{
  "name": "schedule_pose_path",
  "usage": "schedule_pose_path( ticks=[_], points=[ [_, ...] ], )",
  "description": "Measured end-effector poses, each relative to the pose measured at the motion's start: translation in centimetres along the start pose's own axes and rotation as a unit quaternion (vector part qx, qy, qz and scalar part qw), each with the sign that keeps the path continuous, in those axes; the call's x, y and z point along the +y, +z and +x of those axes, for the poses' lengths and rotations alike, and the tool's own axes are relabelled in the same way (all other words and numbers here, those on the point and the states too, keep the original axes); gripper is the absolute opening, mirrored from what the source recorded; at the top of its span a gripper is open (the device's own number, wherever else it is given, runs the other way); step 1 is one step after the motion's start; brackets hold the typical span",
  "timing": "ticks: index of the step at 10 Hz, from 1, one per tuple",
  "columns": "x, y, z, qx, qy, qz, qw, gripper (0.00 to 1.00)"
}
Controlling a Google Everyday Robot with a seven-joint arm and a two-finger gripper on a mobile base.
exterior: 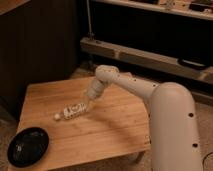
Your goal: Place the bottle in the ceramic bowl
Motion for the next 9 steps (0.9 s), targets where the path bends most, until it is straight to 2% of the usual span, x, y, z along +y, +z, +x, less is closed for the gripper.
schedule_pose_path(
  ticks=[6,7,9],
  points=[
    [0.7,2.0,1.2,-0.027,0.022,-0.028,0.999,0.63],
    [0.8,2.2,1.3,-0.029,0.027,-0.033,0.9987,0.55],
    [1.0,2.6,1.4,-0.03,0.039,-0.043,0.9979,0.33]
  ],
)
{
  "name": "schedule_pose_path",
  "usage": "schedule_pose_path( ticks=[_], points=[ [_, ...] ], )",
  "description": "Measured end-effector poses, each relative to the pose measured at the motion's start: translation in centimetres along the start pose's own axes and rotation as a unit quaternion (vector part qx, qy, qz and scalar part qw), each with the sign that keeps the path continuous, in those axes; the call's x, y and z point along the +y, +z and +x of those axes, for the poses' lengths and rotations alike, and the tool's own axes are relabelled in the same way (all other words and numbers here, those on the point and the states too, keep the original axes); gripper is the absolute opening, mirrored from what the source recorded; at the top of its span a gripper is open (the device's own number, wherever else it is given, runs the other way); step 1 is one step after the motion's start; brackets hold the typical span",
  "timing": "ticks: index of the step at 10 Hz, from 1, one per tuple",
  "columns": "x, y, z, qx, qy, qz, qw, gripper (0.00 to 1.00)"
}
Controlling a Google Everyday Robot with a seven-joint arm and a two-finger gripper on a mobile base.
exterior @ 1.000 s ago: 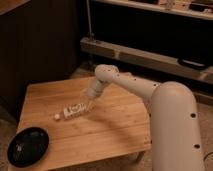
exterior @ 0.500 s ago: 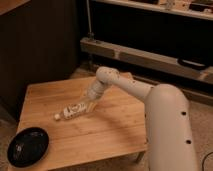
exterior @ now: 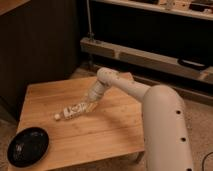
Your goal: Place the bottle in the ceramic bowl
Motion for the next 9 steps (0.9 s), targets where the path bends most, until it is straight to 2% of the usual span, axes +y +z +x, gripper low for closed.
schedule_pose_path(
  ticks=[3,4,6,8,9],
  points=[
    [0.1,0.5,-0.7,-0.001,0.003,-0.009,1.0,0.04],
    [0.0,0.4,-1.5,-0.003,-0.001,-0.01,0.9999,0.0],
    [-0.2,-0.8,-4.8,-0.01,-0.022,-0.007,0.9997,0.0],
    [0.4,-2.4,-9.7,-0.009,-0.056,-0.007,0.9984,0.0],
    [1.2,-2.6,-12.9,-0.004,-0.079,-0.013,0.9967,0.0]
  ],
)
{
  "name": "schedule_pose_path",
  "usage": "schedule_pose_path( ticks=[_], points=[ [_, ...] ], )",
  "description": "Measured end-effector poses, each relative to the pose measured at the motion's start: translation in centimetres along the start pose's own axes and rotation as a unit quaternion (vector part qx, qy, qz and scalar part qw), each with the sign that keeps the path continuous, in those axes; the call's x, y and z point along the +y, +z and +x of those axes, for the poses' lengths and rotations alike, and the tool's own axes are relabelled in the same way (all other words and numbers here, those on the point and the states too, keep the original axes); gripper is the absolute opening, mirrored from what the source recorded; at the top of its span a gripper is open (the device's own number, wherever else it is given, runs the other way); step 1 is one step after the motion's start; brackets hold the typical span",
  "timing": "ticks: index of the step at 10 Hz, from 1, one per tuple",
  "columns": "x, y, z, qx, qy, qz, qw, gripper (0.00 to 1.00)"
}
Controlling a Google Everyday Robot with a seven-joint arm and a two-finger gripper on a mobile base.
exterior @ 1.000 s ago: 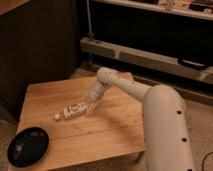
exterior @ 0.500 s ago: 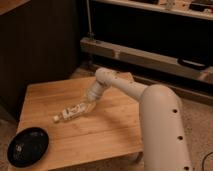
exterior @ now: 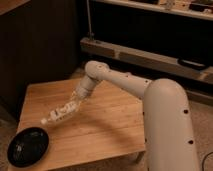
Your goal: Place the bottle in the ceramic bowl
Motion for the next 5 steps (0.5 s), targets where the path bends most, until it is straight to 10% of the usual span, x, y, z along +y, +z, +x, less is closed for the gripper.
schedule_pose_path(
  ticks=[5],
  points=[
    [2.3,4.5,-8.3,0.009,-0.076,-0.078,0.994,0.05]
  ],
)
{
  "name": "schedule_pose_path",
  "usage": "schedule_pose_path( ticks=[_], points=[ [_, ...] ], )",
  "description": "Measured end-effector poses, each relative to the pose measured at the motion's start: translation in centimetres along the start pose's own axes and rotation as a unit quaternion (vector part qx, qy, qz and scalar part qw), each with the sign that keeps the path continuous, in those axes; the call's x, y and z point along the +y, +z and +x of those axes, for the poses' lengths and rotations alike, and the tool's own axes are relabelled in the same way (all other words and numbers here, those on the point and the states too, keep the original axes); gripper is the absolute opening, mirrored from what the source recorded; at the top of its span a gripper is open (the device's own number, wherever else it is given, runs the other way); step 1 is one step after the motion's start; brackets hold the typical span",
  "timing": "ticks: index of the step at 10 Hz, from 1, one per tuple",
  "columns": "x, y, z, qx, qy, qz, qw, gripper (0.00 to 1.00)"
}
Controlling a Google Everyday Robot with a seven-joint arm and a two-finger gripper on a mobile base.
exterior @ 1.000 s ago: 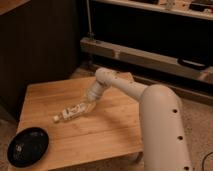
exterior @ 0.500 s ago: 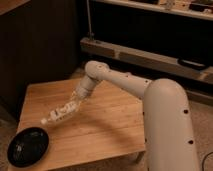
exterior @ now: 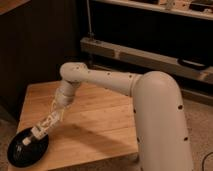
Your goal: Place the bottle in the ceramic bowl
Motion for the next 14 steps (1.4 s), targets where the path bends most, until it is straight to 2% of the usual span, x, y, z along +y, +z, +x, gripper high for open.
schedule_pose_path(
  ticks=[1,3,7,8,9,10,11,14],
  points=[
    [0.1,1.7,-1.0,-0.001,-0.015,-0.021,0.9997,0.17],
    [0.0,3.0,-1.4,-0.005,-0.025,-0.042,0.9988,0.35],
    [0.0,3.7,-1.2,0.0,-0.028,-0.052,0.9983,0.75],
    [0.3,3.6,-0.8,0.012,-0.019,-0.05,0.9985,0.8],
    [0.3,3.6,-0.6,0.02,-0.011,-0.049,0.9985,0.8],
    [0.3,3.7,-0.6,0.022,-0.006,-0.046,0.9987,0.8],
    [0.5,3.3,0.0,0.024,0.01,-0.034,0.9991,0.8],
    [0.4,3.3,0.0,0.024,0.01,-0.033,0.9991,0.8]
  ],
)
